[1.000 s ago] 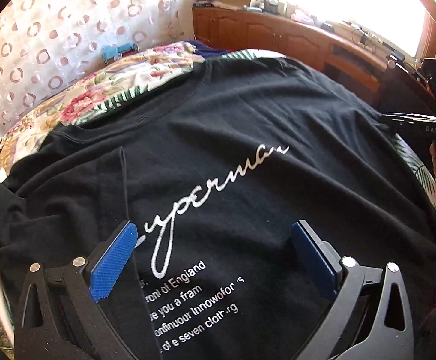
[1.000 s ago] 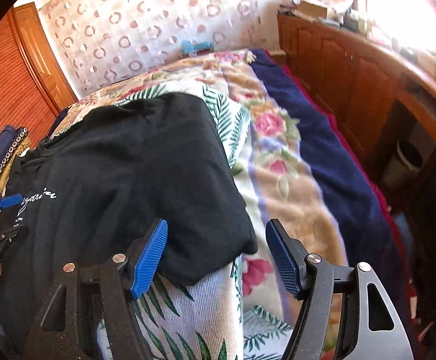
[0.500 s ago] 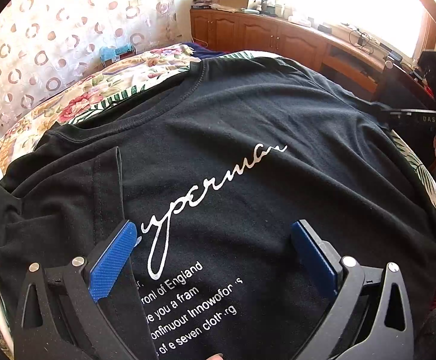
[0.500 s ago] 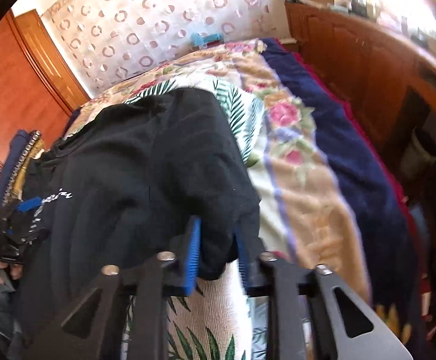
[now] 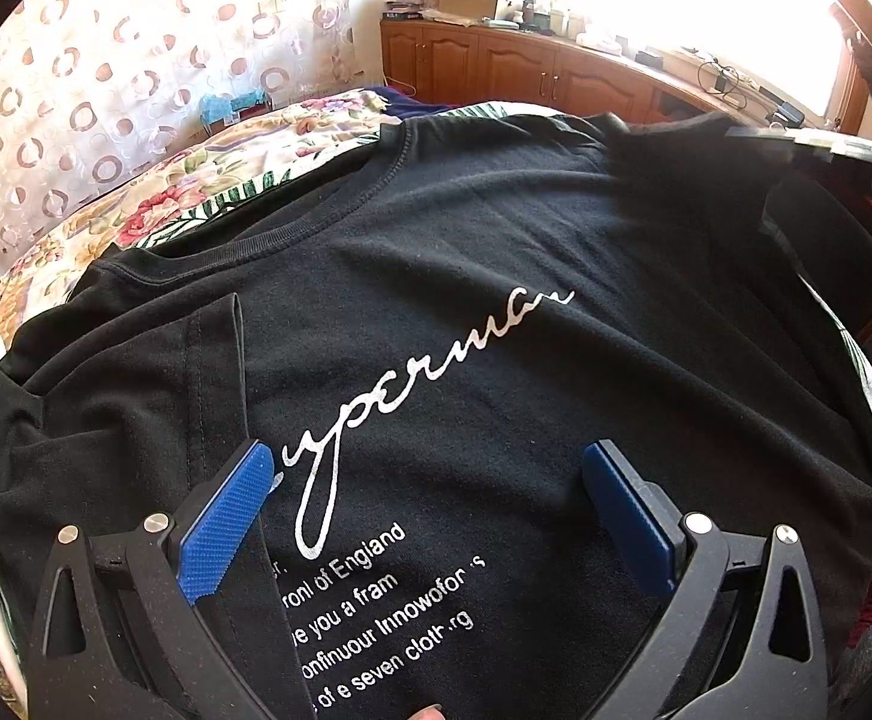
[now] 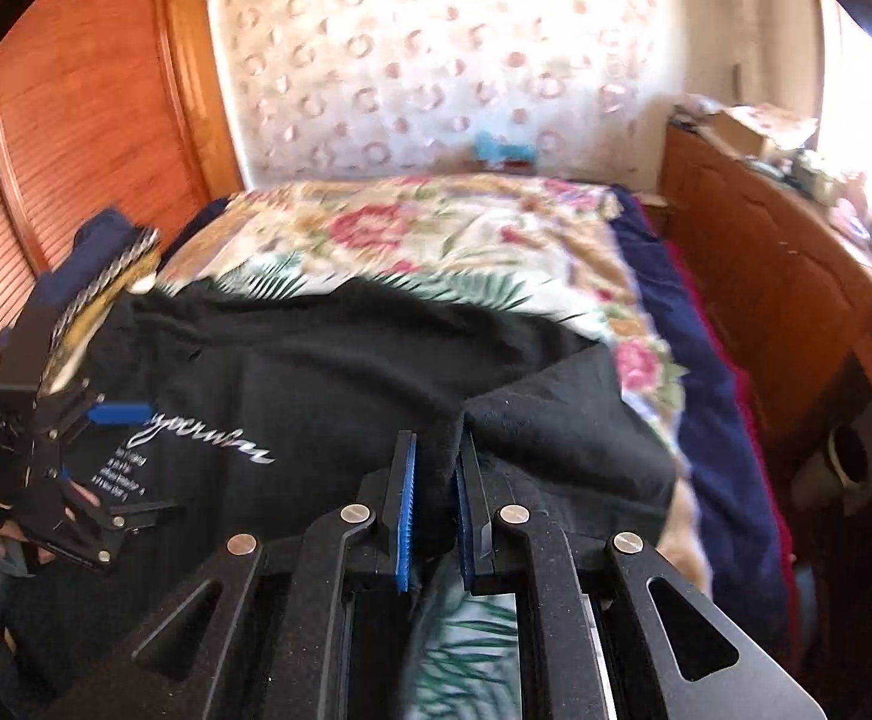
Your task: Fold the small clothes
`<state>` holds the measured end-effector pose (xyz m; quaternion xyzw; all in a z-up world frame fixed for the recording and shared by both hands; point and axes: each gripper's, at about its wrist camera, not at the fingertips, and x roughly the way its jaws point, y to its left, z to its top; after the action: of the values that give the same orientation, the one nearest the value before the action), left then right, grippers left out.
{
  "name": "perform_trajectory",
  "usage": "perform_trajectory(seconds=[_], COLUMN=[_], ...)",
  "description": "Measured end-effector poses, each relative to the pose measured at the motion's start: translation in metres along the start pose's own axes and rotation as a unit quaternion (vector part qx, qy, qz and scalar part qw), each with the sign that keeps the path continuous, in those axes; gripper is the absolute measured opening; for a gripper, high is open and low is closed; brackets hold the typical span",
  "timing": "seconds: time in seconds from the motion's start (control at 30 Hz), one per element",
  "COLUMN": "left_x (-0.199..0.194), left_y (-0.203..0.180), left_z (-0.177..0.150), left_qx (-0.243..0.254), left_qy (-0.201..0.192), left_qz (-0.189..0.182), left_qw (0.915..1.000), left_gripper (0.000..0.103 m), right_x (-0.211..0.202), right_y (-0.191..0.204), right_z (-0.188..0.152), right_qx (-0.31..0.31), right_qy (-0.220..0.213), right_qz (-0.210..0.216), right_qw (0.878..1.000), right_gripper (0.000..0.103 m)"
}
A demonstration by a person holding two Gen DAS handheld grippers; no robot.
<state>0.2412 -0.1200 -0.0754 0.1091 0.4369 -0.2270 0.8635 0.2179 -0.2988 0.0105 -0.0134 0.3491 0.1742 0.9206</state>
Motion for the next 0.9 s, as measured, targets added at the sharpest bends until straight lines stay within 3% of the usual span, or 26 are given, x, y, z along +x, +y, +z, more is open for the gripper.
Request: perform_trajectory(seconds=[0.1,0.2,0.3,0.4,0.6,0.8,0.9], left_x=[0.0,-0.001,0.0,-0.001,-0.001,-0.001,-0.001], left_y=[0.0,-0.001,0.0,-0.001,-0.001,-0.001,-0.001], left_z=[0.0,0.0,0.0,0.0,0.0,-0.001,-0.001], left_qx=[0.0,0.0,0.0,0.0,0.0,0.0,0.0], left_qy=[0.0,0.0,0.0,0.0,0.0,0.0,0.0], left_qz=[0.0,0.0,0.0,0.0,0.0,0.0,0.0], left_qw=[1.0,1.0,1.0,1.0,1.0,1.0,1.0], left_gripper=[0.103,0.103,0.103,0.103,0.103,0.103,0.103], right_x=[0.017,0.021,0.01,-0.005,0.0,0.035,0.047], right_y=[0.004,-0.001,-0.019,-0.034,-0.075,-0.106,-0.12], right_z=[-0.008,-0.01,-0.012,-0.01,-0.016,-0.022,-0.026], right_qx=[-0.006,0.009,0.037,0.053,0.086,0.14,0.175], right_qy=[0.025,0.043,0.036,0.018,0.021,0.042,0.053], right_qz=[-0.002,0.005,0.021,-0.001,-0.073,-0.084,-0.065], right_qw=[1.0,0.999,0.998,0.998,0.993,0.986,0.981], right_gripper=[0.014,0.032,0.04,0.048,0.052,0.052,0.052])
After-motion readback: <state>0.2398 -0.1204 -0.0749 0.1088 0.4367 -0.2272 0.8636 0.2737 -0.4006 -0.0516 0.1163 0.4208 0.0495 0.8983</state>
